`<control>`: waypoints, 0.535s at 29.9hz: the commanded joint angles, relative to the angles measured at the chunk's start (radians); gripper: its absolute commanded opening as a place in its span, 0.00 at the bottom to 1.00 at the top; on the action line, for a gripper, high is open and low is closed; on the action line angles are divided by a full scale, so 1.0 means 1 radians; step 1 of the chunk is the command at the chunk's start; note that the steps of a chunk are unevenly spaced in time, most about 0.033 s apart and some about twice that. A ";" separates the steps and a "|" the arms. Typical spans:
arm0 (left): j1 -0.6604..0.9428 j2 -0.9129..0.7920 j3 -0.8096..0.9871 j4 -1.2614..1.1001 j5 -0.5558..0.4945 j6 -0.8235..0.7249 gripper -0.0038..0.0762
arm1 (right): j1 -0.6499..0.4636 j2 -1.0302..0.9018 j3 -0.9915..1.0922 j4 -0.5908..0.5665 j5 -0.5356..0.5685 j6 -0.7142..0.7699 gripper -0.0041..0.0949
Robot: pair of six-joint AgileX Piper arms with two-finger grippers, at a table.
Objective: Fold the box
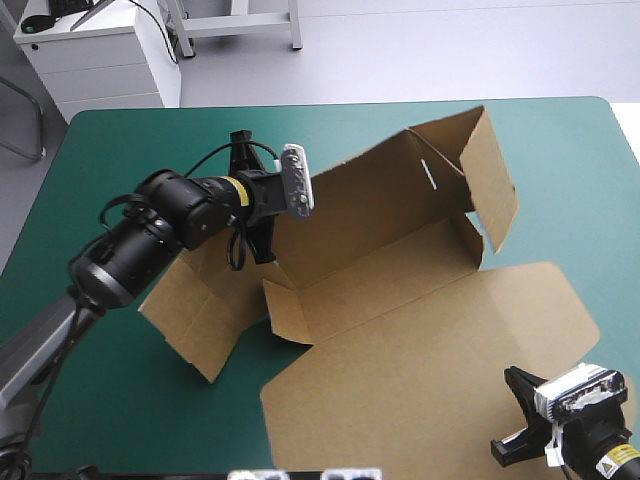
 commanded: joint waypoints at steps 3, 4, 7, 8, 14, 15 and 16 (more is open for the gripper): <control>-0.112 0.029 -0.033 0.320 -0.075 -0.135 0.06 | 0.004 0.011 -0.025 0.021 -0.068 0.013 0.02; -0.122 0.039 -0.033 0.330 -0.082 -0.135 0.06 | 0.004 0.011 -0.025 0.021 -0.070 0.013 0.02; -0.132 0.052 -0.033 0.329 -0.104 -0.135 0.06 | 0.004 0.011 -0.025 0.021 -0.088 0.023 0.02; -0.132 0.054 -0.033 0.329 -0.107 -0.135 0.06 | 0.004 0.011 -0.025 0.021 -0.092 0.027 0.02; -0.134 0.054 -0.033 0.374 -0.107 -0.157 0.04 | 0.004 0.011 -0.025 0.021 -0.128 0.087 0.02; -0.134 0.054 -0.032 0.386 -0.107 -0.178 0.04 | 0.004 0.011 -0.025 0.021 -0.130 0.097 0.02; -0.134 0.054 -0.031 0.405 -0.105 -0.205 0.04 | 0.004 0.011 -0.025 0.021 -0.132 0.104 0.02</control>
